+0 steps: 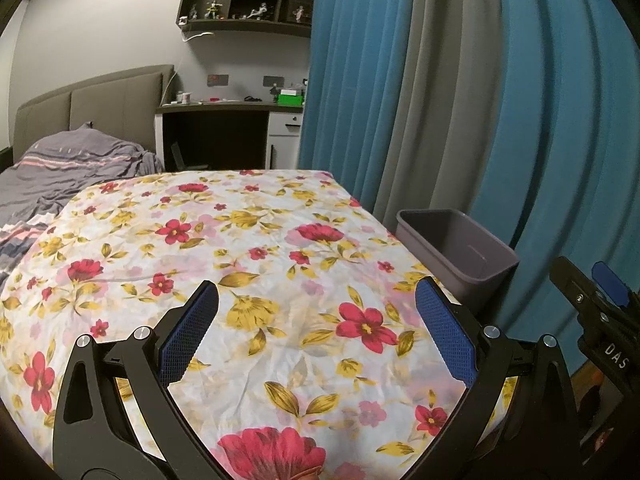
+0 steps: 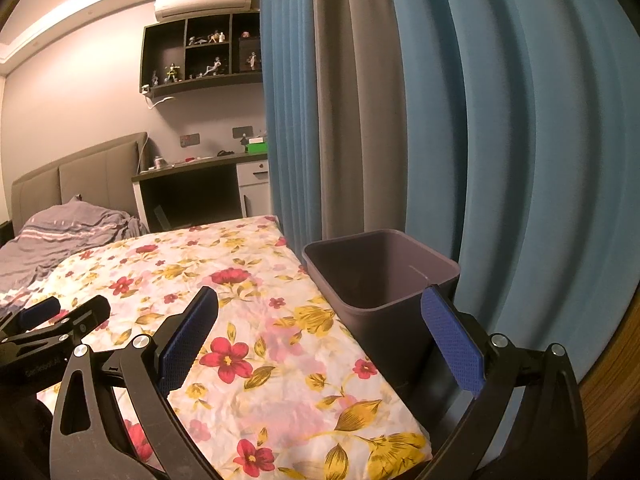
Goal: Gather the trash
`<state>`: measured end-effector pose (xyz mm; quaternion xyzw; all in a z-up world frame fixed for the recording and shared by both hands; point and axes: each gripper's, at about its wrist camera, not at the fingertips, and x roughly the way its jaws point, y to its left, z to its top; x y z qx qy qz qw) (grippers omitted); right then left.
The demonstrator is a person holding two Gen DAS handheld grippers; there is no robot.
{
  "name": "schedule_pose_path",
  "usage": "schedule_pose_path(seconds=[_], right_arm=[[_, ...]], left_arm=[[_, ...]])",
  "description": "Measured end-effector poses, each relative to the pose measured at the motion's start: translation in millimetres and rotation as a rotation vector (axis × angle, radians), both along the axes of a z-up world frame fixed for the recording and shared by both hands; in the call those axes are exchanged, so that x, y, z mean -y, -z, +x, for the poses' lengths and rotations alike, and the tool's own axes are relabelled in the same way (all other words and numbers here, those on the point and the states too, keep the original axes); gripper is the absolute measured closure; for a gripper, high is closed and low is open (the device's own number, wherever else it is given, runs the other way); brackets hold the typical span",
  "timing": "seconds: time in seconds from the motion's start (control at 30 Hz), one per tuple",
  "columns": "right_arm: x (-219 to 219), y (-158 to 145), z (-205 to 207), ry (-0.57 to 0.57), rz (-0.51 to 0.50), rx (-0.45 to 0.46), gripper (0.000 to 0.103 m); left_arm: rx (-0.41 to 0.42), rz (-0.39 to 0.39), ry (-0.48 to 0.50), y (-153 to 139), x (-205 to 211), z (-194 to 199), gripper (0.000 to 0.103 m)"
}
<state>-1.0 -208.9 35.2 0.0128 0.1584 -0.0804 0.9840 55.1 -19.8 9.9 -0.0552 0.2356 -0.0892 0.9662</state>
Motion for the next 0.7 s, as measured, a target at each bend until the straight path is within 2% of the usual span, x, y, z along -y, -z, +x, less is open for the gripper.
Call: schedule_pose_path(seconds=[0.7], right_arm=[[1.2,0.3,-1.3,0.001,0.003,-0.001,0.006]], left_arm=[[0.000,0.002,0.003,-0.2,1.7,0.0,0.006]])
